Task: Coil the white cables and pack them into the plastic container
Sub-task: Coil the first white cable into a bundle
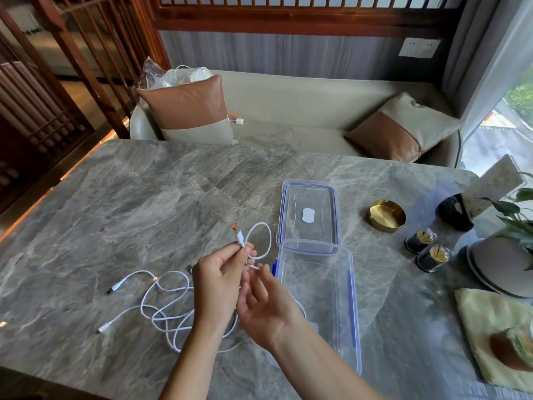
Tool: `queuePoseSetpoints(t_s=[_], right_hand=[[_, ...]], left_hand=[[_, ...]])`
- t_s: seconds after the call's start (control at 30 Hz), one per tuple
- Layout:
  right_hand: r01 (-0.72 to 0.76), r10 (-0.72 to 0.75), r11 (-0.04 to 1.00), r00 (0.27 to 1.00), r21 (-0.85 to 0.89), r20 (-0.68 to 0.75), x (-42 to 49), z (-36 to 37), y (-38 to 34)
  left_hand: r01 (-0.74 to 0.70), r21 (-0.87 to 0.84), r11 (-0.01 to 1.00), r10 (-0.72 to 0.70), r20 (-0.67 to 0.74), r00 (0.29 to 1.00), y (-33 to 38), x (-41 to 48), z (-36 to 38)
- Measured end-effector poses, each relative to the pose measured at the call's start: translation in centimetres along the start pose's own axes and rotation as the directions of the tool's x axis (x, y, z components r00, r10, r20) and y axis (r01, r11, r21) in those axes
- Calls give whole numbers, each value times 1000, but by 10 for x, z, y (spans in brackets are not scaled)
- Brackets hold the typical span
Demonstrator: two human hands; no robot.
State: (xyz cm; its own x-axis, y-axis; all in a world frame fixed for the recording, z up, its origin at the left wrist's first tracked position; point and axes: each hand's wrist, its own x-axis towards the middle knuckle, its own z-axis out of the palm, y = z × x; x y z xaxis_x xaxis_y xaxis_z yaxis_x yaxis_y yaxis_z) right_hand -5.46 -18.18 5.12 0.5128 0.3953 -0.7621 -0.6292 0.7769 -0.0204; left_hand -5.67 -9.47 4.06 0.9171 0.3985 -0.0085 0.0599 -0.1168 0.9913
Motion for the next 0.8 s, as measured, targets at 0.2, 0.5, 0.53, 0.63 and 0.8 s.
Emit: queuePoseSetpoints(t_s=[0.2,0.5,0.53,0.63,0.8], right_hand=[[458,-423,820,889,-343,177,5,-9,4],[706,-485,242,682,-666,547,5,-28,-18],[706,-480,210,677,-676,558,4,-28,-24],[700,-397,220,700,-679,593,-2,-26,-43],[613,-111,299,784,-732,611,-11,-29,-60]], left_hand=[[-114,170,979,112,23,993,6,-2,-17],[-74,242,967,60,67,996,12,3,-34],[-64,239,969,39,106,994,12,4,-35],[-16,224,975,-43,259,965,12,6,-41],[23,333,943,-169,417,893,14,9,-49]])
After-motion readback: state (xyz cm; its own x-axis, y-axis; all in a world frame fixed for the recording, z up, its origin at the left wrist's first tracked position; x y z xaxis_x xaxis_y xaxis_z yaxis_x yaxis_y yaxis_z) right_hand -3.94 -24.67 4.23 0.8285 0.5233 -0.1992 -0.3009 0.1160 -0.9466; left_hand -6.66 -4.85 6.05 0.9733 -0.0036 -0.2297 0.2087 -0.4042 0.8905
